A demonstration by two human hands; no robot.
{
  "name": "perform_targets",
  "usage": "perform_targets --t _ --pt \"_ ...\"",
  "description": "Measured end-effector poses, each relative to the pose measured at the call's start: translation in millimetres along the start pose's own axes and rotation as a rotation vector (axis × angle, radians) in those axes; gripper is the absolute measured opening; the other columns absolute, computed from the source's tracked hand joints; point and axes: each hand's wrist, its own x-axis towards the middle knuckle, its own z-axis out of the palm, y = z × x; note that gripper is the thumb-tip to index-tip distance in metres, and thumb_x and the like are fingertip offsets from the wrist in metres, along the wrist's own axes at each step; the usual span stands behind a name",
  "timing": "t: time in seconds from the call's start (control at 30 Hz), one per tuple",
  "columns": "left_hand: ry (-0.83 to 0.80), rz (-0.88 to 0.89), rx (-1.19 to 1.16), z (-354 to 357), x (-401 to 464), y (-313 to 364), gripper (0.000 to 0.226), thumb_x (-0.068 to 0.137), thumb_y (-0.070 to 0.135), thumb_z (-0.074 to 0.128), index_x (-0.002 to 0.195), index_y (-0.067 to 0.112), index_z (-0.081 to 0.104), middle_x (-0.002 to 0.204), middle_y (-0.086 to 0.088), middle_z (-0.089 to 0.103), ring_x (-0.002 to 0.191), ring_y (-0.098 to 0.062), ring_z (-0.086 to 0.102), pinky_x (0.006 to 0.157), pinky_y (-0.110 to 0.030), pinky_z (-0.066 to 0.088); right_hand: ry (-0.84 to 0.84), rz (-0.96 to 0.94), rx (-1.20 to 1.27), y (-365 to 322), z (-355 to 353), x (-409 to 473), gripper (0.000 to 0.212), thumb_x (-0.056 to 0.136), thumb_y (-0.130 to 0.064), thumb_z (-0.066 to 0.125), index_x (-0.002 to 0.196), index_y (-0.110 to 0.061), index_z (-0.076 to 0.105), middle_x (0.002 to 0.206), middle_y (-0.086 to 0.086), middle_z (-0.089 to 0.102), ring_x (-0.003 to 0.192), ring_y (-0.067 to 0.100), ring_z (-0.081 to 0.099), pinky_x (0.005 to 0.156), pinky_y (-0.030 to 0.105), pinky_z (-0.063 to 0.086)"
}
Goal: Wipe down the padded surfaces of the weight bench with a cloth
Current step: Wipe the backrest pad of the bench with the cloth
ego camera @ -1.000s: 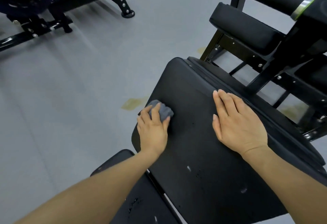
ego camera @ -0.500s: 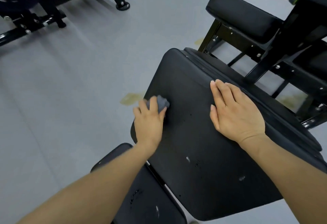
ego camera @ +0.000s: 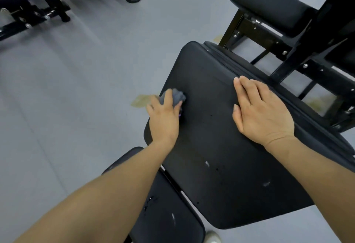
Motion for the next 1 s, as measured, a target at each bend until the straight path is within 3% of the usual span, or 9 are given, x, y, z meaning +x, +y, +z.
perform_targets --t 0.17,0.27,0.37,0.47,0.57,0.7,0.83,0.93,1.0 --pt "-0.133 -0.188 -0.051 1.0 -26.1 -15.8 0.040 0.096 0.037 0.045 0.132 0.019 0.039 0.118 -0.017 0.037 0.099 -0.034 0.041 0.073 -0.036 0.043 0.007 -0.004 0.011 -0.8 0.8 -0.3 0.059 0.096 -0.031 0.029 0.143 0.004 0.027 0.138 0.020 0.042 0.117 0.034 0.042 0.100 0.041 0.039" --pt "-0.087 -0.221 -0.069 -10.1 5.0 7.6 0.045 0.096 0.042 0.041 0.132 0.015 0.040 0.122 -0.018 0.039 0.105 -0.036 0.043 0.071 -0.034 0.034 0.012 -0.008 0.019 0.6 0.2 -0.7 0.058 0.096 -0.031 0.029 0.142 0.004 0.028 0.138 0.021 0.044 0.116 0.034 0.043 0.101 0.041 0.039" --pt "-0.038 -0.087 0.055 -11.6 34.6 28.3 0.046 0.096 0.045 0.039 0.130 0.015 0.042 0.119 -0.018 0.042 0.098 -0.035 0.046 0.063 -0.033 0.032 0.035 0.001 0.031 -1.2 0.0 0.0 0.057 0.096 -0.030 0.030 0.142 0.004 0.030 0.137 0.020 0.045 0.116 0.033 0.042 0.100 0.040 0.040" --pt "0.032 -0.061 0.029 -1.3 14.5 12.4 0.044 0.090 0.042 0.047 0.121 0.010 0.049 0.102 -0.023 0.049 0.080 -0.037 0.050 0.054 -0.037 0.039 0.028 0.006 0.037 -0.7 0.6 -0.2 0.058 0.096 -0.031 0.029 0.142 0.003 0.029 0.137 0.020 0.045 0.116 0.033 0.043 0.101 0.040 0.039" --pt "-0.054 -0.210 -0.018 3.8 -27.1 -19.7 0.043 0.092 0.037 0.049 0.124 0.008 0.044 0.102 -0.024 0.046 0.081 -0.038 0.049 0.065 -0.043 0.046 0.012 -0.011 0.036 0.4 0.0 0.2 0.059 0.096 -0.031 0.029 0.143 0.004 0.025 0.139 0.021 0.043 0.117 0.034 0.042 0.102 0.040 0.037" --pt "-0.174 -0.443 -0.055 0.8 -39.8 -29.7 0.044 0.097 0.038 0.041 0.128 0.006 0.038 0.116 -0.021 0.039 0.096 -0.037 0.045 0.075 -0.036 0.034 0.005 -0.009 0.041 -1.1 3.1 0.7 0.059 0.096 -0.031 0.028 0.143 0.004 0.025 0.140 0.021 0.042 0.118 0.035 0.043 0.105 0.041 0.035" --pt "-0.090 -0.276 -0.123 -6.3 8.8 -0.5 0.045 0.096 0.039 0.043 0.130 0.009 0.040 0.119 -0.020 0.039 0.105 -0.036 0.043 0.077 -0.035 0.034 0.003 -0.011 0.031 1.8 0.1 -0.4 0.059 0.096 -0.031 0.028 0.143 0.005 0.026 0.139 0.022 0.042 0.116 0.034 0.040 0.102 0.041 0.037" --pt "-0.039 -0.115 -0.046 -5.0 8.8 -3.1 0.049 0.094 0.039 0.045 0.128 0.004 0.044 0.111 -0.023 0.044 0.093 -0.037 0.046 0.078 -0.039 0.039 0.004 -0.014 0.035 -1.3 -2.0 0.4 0.059 0.095 -0.031 0.029 0.142 0.004 0.028 0.137 0.021 0.043 0.116 0.032 0.037 0.100 0.040 0.038" --pt "-0.041 -0.138 -0.066 -0.1 -20.2 -21.0 0.050 0.093 0.037 0.047 0.129 0.003 0.043 0.107 -0.024 0.044 0.090 -0.038 0.046 0.079 -0.042 0.041 0.019 -0.008 0.032 0.3 -2.4 0.1 0.058 0.095 -0.031 0.030 0.142 0.003 0.028 0.137 0.021 0.043 0.115 0.032 0.037 0.098 0.040 0.039"
